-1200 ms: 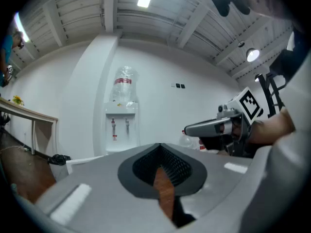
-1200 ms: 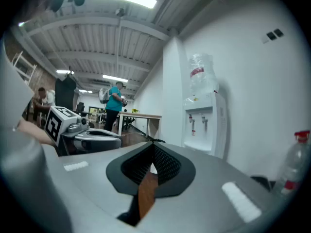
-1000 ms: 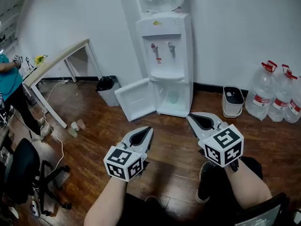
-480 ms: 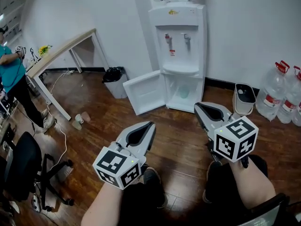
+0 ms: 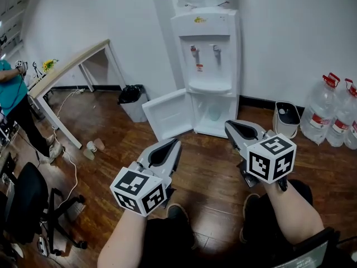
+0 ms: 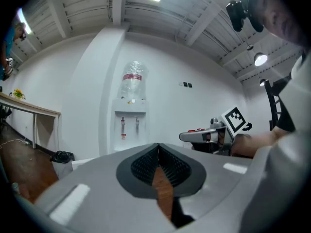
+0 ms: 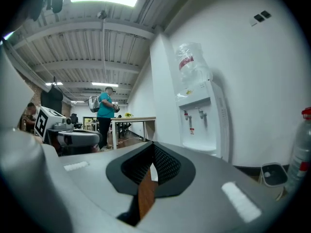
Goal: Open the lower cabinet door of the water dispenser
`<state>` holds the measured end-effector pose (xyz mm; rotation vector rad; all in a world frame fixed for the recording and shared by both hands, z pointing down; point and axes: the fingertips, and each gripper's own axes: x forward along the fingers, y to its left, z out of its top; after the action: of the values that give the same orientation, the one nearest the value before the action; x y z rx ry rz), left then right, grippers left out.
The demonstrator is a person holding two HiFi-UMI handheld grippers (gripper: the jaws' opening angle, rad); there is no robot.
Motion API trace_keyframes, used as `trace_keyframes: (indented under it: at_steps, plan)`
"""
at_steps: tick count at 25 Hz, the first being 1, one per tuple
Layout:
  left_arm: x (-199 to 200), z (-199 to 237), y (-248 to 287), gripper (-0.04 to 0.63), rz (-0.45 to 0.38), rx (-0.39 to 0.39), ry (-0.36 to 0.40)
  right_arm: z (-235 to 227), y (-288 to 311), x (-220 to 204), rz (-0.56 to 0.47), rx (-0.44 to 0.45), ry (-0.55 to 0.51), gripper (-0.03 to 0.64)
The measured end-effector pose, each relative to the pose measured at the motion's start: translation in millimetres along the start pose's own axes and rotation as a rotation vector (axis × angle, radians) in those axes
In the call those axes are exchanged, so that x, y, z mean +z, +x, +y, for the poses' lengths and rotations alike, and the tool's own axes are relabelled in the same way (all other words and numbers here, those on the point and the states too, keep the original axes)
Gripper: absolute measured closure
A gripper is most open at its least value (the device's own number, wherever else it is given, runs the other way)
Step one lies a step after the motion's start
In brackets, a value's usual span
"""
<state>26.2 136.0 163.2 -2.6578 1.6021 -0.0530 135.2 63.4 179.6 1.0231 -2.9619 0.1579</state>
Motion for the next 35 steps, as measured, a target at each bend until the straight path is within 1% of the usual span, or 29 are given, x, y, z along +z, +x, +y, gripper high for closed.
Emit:
trace_keyframes:
  at_steps: [2,4,5,6,8,9,10,12,14,17,19,21,23,25,26,28,29,30,31,33,34,35]
  plan:
    - [4,4,3,0.595,-0.018,0.010,-0.014,-2,2,-2,0.019,-0.016,0.027,0.615]
    - [11,9,8,0.595,-0.041,0.015,-0.023,3,-1,1,0.027,-0.014,0.110,0.615]
    - [14,12,12,0.595,-0.051,0.015,-0.027,8,-4,6,0.015,-0.001,0.126,0.615]
    - [16,15,18,0.595,-0.058,0.013,-0.035,12,-7,11,0.002,0.007,0.103,0.615]
    - [16,15,32,0.595,-0.060,-0.002,-0.046,10,-12,9,-0.002,-0.004,-0.013,0.615]
    - [15,12,40,0.595,-0.056,-0.011,-0.039,6,-15,3,0.003,-0.016,-0.056,0.615]
    - [15,9,49,0.595,-0.053,-0.020,-0.022,-1,-18,-3,0.011,-0.025,-0.068,0.615]
    - [16,3,67,0.595,-0.046,-0.025,0.023,-16,-21,-9,0.023,-0.034,-0.035,0.615]
    - [16,4,83,0.595,-0.042,-0.017,0.041,-26,-19,-2,0.011,-0.032,-0.018,0.615]
    - [13,11,101,0.595,-0.042,0.008,0.014,-34,-17,14,-0.020,-0.025,-0.023,0.615]
    - [8,16,107,0.595,-0.035,0.034,0.008,-40,-16,15,-0.027,-0.028,-0.024,0.615]
    - [2,21,110,0.595,-0.016,0.061,0.012,-48,-11,13,-0.022,-0.030,-0.027,0.615]
    - [-4,26,110,0.595,0.008,0.079,-0.003,-56,-6,15,-0.021,-0.026,-0.033,0.615]
    - [-7,22,109,0.595,0.030,0.073,-0.014,-64,-1,20,-0.027,-0.016,-0.019,0.615]
    - [-6,18,107,0.595,0.039,0.063,0.001,-67,2,23,-0.034,-0.007,0.000,0.615]
    - [0,12,99,0.595,0.043,0.046,0.059,-67,11,30,-0.048,0.017,0.034,0.615]
    - [4,13,94,0.595,0.034,0.046,0.082,-66,17,33,-0.053,0.028,0.038,0.615]
    - [6,18,89,0.595,0.018,0.054,0.086,-65,25,36,-0.057,0.037,0.033,0.615]
    - [6,26,85,0.595,0.000,0.068,0.070,-65,34,37,-0.058,0.042,0.020,0.615]
    - [1,46,82,0.595,-0.022,0.096,0.008,-65,54,31,-0.044,0.048,-0.008,0.615]
    - [0,54,82,0.595,-0.022,0.102,-0.012,-65,64,27,-0.033,0.049,-0.015,0.615]
    - [3,61,83,0.595,-0.021,0.100,-0.016,-66,73,24,-0.024,0.051,-0.018,0.615]
